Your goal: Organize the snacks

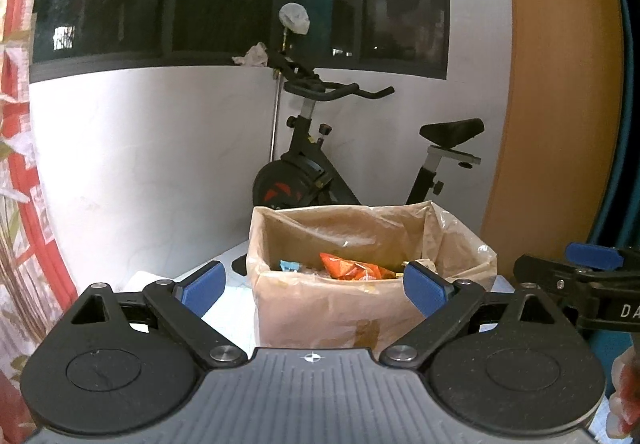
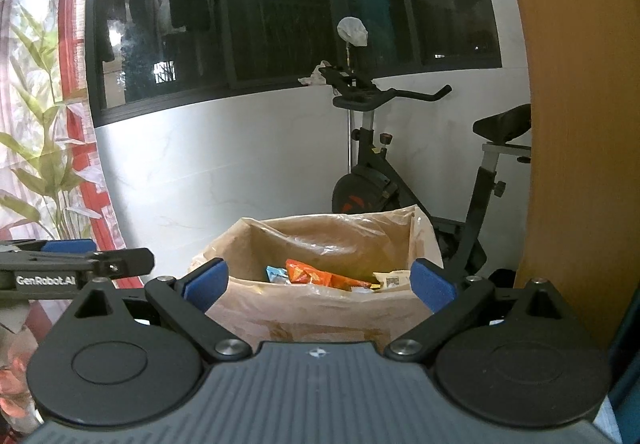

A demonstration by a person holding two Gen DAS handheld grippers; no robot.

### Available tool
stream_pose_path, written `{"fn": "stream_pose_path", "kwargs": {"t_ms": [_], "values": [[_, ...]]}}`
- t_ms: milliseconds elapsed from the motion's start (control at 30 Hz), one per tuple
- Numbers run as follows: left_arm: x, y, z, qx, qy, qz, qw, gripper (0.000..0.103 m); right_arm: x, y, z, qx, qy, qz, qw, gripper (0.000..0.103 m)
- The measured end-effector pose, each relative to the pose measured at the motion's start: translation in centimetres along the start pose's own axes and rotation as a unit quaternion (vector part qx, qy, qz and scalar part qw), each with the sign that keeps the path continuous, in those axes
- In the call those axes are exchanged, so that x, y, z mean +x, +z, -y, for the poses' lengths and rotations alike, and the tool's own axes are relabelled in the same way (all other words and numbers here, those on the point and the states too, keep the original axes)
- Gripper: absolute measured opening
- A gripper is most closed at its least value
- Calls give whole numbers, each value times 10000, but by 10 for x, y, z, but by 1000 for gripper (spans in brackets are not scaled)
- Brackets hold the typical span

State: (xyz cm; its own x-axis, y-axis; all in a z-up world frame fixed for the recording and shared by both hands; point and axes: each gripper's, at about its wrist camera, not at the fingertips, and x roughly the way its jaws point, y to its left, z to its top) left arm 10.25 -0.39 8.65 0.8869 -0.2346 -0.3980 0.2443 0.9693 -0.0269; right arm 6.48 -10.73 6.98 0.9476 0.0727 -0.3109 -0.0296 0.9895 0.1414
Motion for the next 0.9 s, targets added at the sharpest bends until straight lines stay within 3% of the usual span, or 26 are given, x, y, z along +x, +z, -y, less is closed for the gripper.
{"fn": "stream_pose_path", "kwargs": {"t_ms": [200,900], "values": [[-3,0,2,123,174,29,9998,97,-2,-3,1,35,-9,-42,10000,100],[-18,4,0,102,221,216,9995,97,-2,-1,2,62,-41,-33,10000,100]]}}
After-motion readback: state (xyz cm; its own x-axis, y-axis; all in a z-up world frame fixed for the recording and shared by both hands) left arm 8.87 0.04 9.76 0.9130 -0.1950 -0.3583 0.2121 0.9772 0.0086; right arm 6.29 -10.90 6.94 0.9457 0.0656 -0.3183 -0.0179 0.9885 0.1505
